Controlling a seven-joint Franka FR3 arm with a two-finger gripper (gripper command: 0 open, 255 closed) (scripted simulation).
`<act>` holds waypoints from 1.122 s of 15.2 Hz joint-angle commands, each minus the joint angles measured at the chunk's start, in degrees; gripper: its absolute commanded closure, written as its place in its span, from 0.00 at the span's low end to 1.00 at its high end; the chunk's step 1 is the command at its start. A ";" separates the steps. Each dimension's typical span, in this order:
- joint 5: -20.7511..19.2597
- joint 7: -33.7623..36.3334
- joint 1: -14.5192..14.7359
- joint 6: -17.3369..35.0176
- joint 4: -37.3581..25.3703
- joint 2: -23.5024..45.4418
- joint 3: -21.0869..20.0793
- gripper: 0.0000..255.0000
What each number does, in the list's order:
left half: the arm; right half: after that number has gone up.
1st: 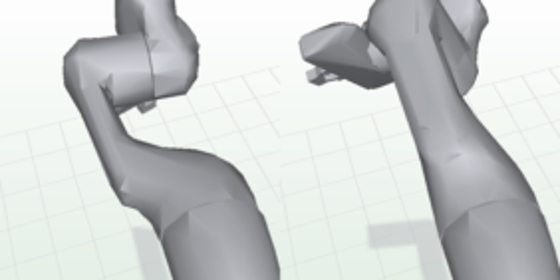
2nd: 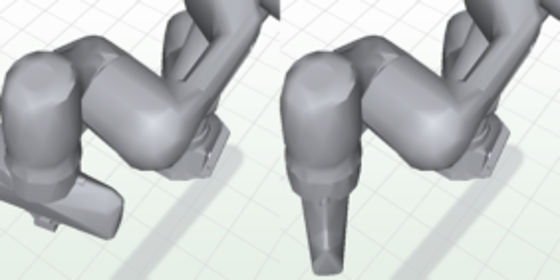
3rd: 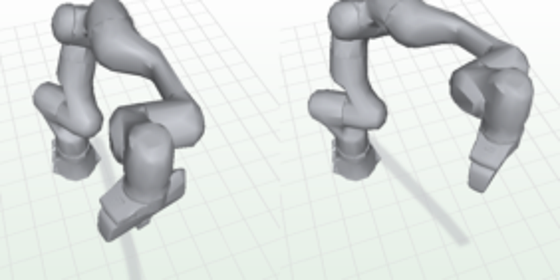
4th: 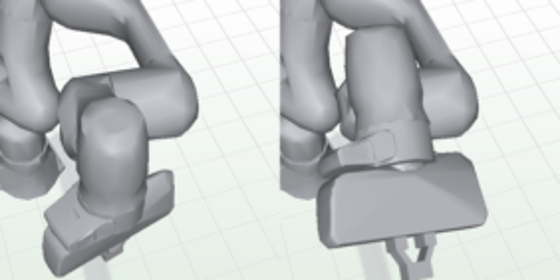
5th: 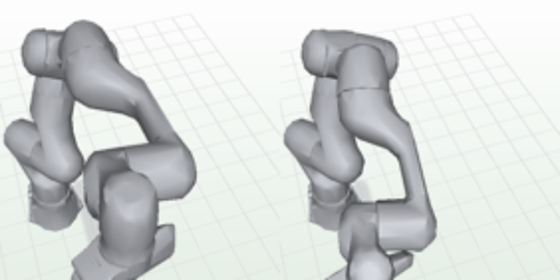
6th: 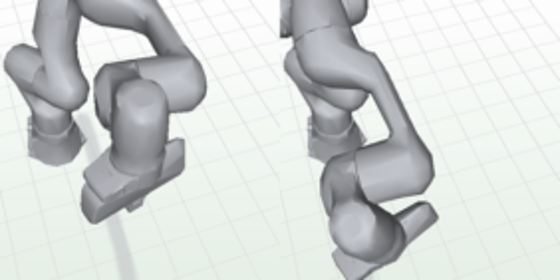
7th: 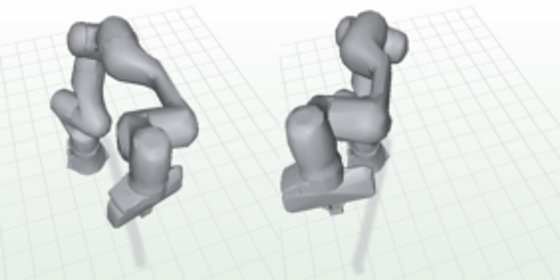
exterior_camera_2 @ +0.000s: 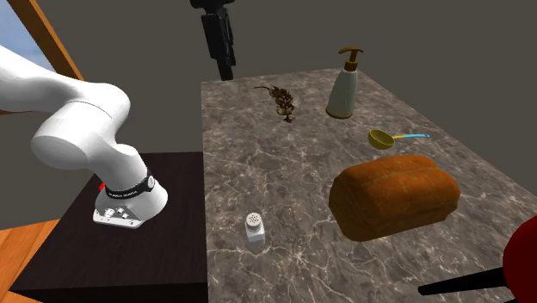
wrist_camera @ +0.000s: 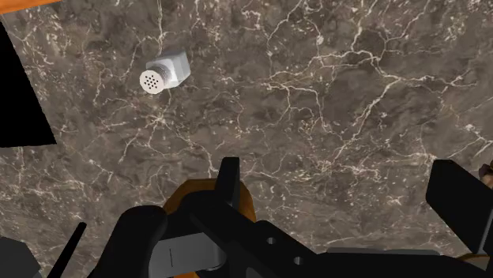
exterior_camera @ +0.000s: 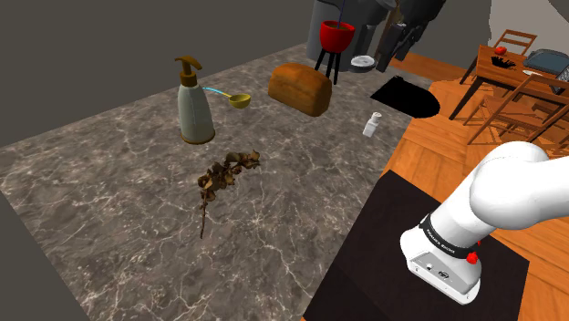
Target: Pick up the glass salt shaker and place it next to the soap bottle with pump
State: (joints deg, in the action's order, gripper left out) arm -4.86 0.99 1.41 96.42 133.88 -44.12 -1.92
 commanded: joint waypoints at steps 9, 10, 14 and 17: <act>-3.39 -8.22 -2.45 15.22 15.84 -5.57 9.71 0.00; -3.91 -9.34 -2.88 17.26 17.47 -5.75 11.09 0.00; -6.01 -14.12 -4.63 25.91 23.08 -4.96 17.05 0.00; -7.41 -18.13 -5.70 32.99 26.22 -2.58 22.05 0.00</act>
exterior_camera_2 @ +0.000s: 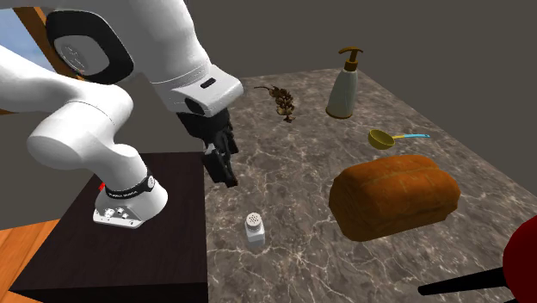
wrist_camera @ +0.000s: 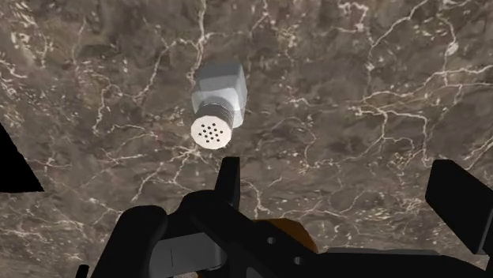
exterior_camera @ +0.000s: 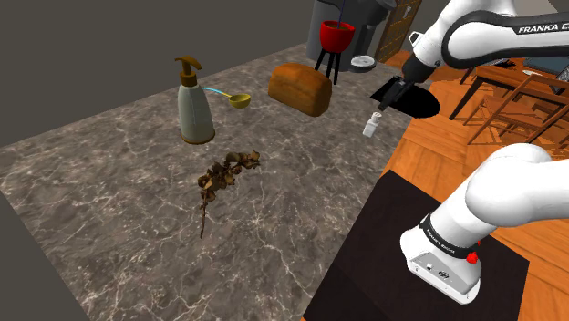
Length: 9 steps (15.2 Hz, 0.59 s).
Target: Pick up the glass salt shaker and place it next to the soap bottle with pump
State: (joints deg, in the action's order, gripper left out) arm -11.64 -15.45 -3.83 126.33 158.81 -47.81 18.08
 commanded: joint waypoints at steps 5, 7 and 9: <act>-1.54 -9.56 -0.16 15.91 4.16 8.65 11.87 0.00; -0.77 -13.45 1.46 21.21 4.42 12.71 16.67 0.00; 0.55 -16.86 3.65 25.18 4.28 16.03 20.90 0.00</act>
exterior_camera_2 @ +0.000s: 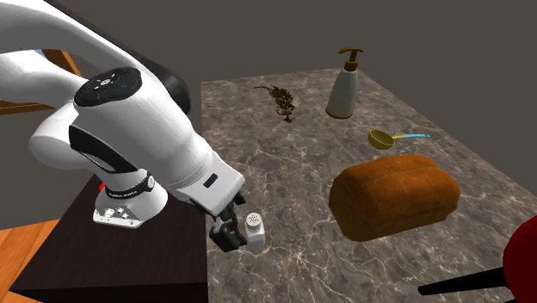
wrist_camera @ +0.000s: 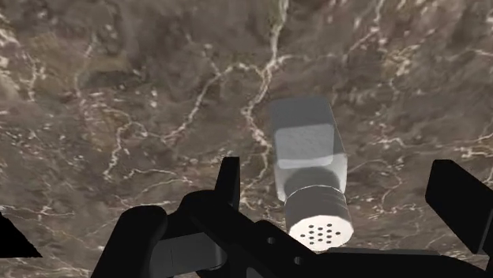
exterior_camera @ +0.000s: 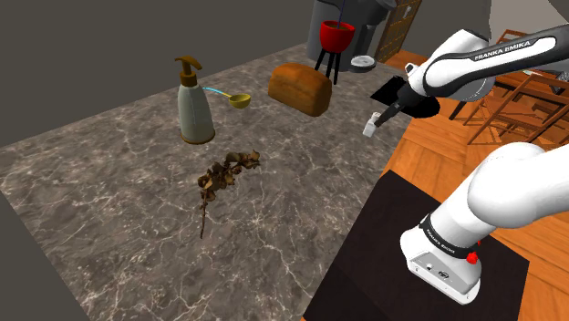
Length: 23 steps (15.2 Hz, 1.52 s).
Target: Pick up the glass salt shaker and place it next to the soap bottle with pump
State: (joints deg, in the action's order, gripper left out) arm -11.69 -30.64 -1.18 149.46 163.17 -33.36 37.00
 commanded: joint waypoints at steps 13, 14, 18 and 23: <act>4.85 -4.66 8.09 10.82 0.18 9.64 7.56 0.00; 4.85 -4.66 8.09 10.82 0.18 9.64 7.56 0.00; 4.84 -4.66 8.08 10.80 0.18 9.63 7.55 1.00; 4.84 -4.67 8.09 10.80 0.17 9.63 7.56 1.00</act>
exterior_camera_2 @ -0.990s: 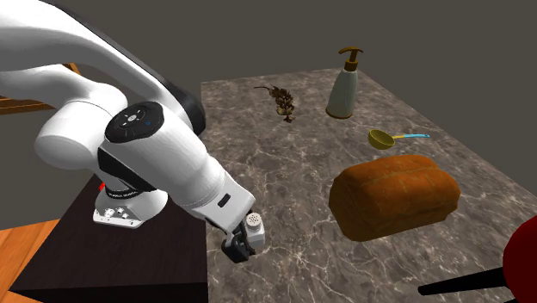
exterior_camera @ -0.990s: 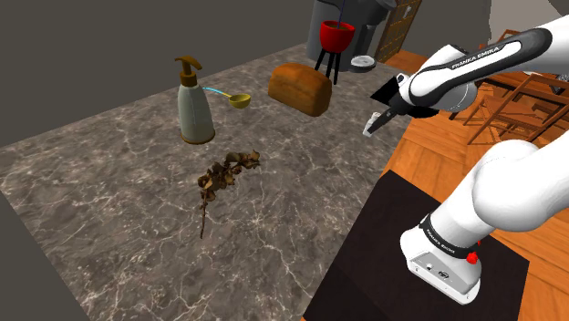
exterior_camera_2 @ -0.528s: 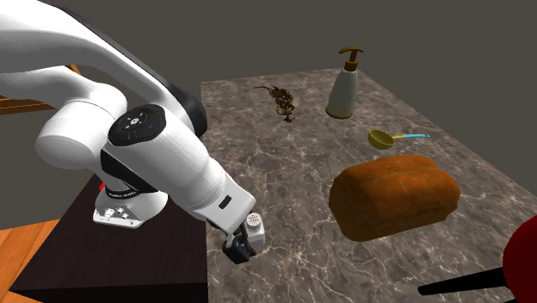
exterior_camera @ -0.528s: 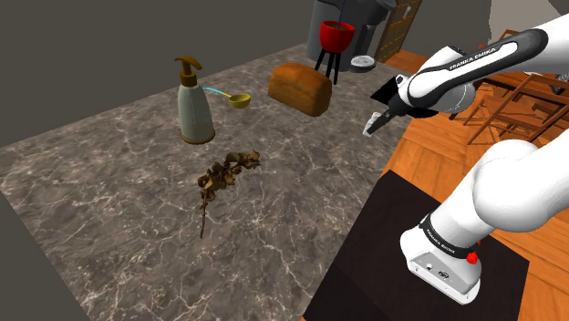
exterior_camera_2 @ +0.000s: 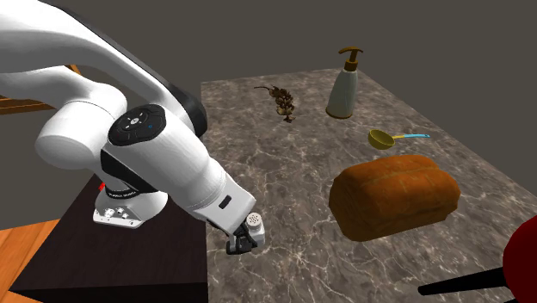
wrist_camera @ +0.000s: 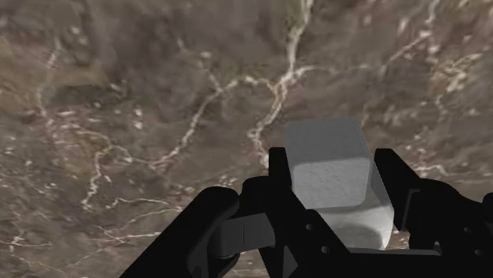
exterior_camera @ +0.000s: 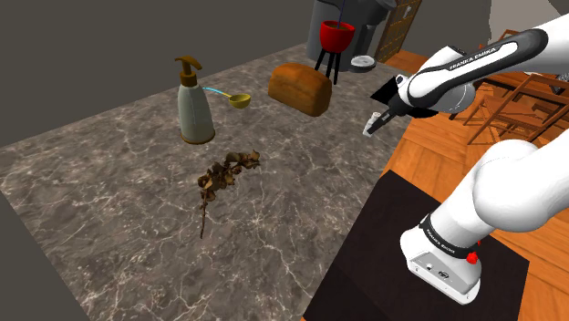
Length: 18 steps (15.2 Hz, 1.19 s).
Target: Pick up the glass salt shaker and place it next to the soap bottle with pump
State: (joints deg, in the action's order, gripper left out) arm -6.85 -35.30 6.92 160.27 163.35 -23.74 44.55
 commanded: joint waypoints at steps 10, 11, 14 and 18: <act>-3.10 3.79 -5.10 -8.77 -2.09 -6.44 -5.73 1.00; -3.30 4.13 -5.48 -9.83 -2.42 -7.16 -6.27 1.00; -3.72 5.05 -6.42 -12.95 -3.49 -9.20 -7.75 1.00; -3.98 6.06 -7.27 -16.97 -5.12 -11.59 -9.45 1.00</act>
State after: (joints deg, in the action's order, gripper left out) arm -10.80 -29.36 -0.22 144.13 158.62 -34.93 35.34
